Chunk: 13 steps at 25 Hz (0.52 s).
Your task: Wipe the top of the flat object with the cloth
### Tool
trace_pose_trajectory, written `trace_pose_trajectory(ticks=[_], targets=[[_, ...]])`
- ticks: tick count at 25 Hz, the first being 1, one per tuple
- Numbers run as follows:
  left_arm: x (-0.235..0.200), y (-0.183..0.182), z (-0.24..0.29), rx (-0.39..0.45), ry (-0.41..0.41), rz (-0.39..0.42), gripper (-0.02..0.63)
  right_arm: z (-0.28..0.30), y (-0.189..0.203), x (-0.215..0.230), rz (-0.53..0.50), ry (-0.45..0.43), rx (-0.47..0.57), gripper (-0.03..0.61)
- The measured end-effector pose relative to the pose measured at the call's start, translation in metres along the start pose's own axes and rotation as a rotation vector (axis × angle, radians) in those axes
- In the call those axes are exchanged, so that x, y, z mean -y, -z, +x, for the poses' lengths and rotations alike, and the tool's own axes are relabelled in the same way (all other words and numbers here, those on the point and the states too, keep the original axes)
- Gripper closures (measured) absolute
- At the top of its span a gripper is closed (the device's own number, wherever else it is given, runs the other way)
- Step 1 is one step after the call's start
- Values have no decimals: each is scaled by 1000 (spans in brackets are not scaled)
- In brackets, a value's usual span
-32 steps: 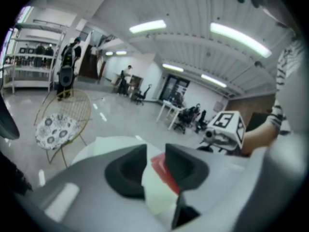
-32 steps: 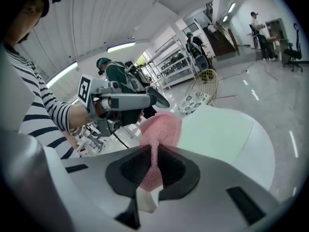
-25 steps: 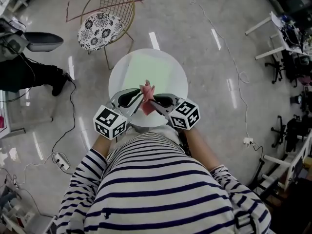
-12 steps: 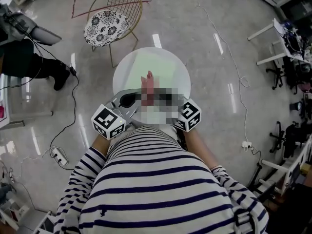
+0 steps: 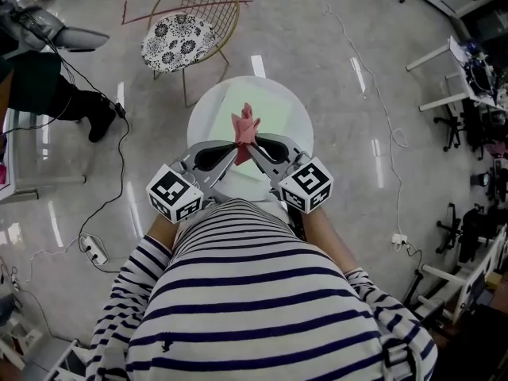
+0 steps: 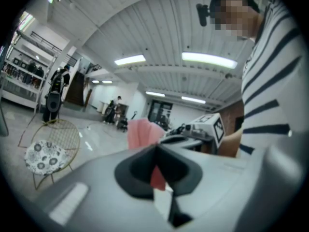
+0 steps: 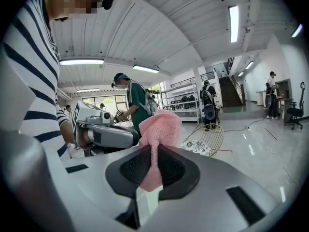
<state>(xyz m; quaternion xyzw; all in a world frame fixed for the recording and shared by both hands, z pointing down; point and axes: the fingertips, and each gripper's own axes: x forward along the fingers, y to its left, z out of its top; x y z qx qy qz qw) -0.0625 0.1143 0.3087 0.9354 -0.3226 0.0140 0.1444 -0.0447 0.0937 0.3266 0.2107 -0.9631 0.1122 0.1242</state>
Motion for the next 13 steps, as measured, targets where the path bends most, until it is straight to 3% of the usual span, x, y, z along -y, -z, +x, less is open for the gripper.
trace_pose_trajectory(ticks=[13], targets=[[-2,4,-1,-7,17,-29,604,1,-1,-4,-15,0,-17,538]])
